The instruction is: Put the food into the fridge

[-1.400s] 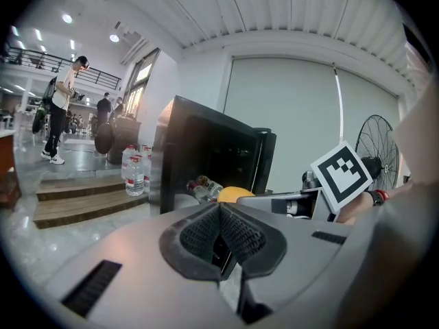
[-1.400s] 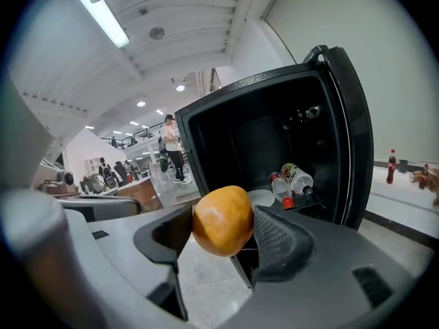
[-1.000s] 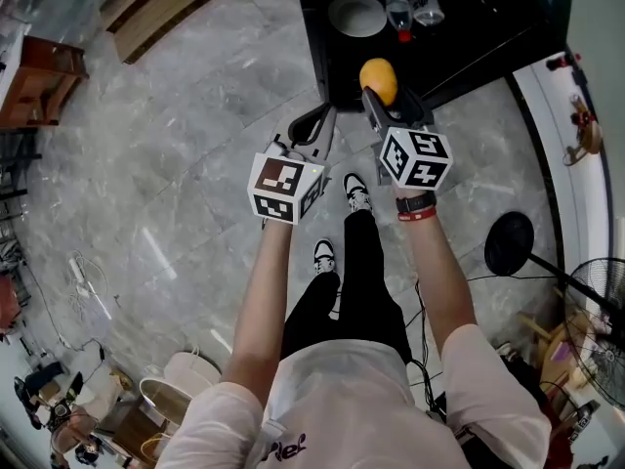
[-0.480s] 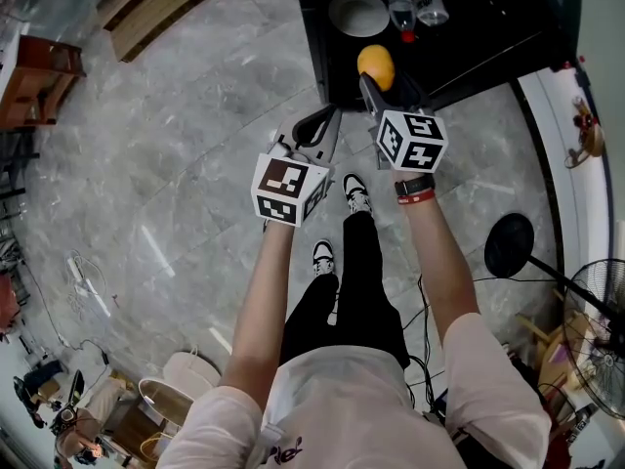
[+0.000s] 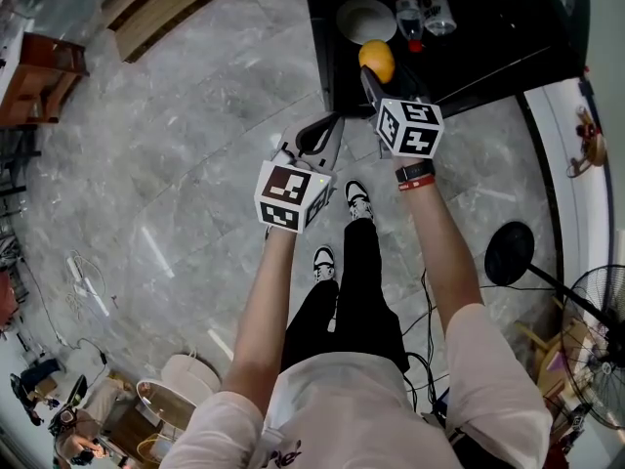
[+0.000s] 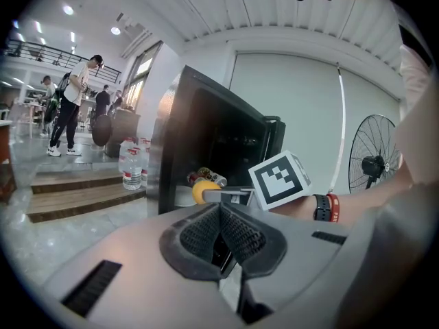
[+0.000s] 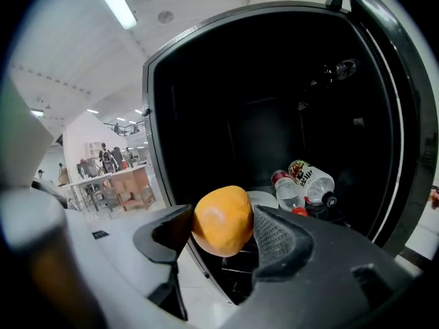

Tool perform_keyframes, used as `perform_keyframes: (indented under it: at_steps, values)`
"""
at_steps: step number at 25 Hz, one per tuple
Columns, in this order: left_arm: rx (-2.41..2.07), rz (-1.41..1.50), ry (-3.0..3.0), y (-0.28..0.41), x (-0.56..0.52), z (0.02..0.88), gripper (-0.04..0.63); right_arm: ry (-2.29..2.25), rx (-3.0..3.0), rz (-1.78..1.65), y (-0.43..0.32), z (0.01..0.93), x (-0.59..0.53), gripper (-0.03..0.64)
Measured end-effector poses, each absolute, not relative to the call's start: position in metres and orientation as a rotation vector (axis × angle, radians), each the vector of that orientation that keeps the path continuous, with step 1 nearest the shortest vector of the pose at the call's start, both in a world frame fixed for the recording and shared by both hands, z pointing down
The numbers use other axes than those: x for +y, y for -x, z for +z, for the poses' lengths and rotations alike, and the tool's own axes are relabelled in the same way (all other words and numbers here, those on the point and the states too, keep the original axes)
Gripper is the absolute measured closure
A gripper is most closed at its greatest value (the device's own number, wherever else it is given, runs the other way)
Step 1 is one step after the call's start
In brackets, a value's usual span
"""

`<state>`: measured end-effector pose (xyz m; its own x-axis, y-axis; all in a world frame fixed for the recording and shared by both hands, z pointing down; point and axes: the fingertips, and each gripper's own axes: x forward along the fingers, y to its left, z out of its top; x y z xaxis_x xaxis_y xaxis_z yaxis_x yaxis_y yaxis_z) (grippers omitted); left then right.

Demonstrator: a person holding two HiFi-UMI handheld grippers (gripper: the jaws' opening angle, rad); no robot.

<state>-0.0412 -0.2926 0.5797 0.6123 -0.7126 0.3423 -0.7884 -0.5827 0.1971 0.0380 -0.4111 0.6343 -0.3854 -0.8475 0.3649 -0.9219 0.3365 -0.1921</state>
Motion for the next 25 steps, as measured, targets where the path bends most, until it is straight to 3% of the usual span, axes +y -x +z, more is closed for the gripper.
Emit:
perform_keyframes:
  at_steps: [25]
  values:
    - [-1.178, 0.35, -2.477, 0.036, -0.302, 0.613, 0.577, -1.64, -2.348, 0.485, -0.039, 0.677, -0.501, 0.322]
